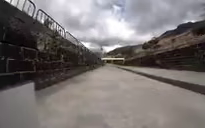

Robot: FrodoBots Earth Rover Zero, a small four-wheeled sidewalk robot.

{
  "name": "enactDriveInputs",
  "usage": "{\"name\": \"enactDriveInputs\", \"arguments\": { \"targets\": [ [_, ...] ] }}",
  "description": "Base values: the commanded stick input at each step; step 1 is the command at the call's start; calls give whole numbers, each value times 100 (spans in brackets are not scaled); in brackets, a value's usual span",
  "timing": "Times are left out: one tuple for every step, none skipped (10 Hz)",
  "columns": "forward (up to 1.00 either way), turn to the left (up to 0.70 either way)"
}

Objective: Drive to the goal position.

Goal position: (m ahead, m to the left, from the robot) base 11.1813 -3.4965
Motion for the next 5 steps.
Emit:
{"name": "enactDriveInputs", "arguments": {
  "targets": [
    [100, 0],
    [100, 0],
    [100, 0],
    [100, 0],
    [100, 0]
  ]
}}
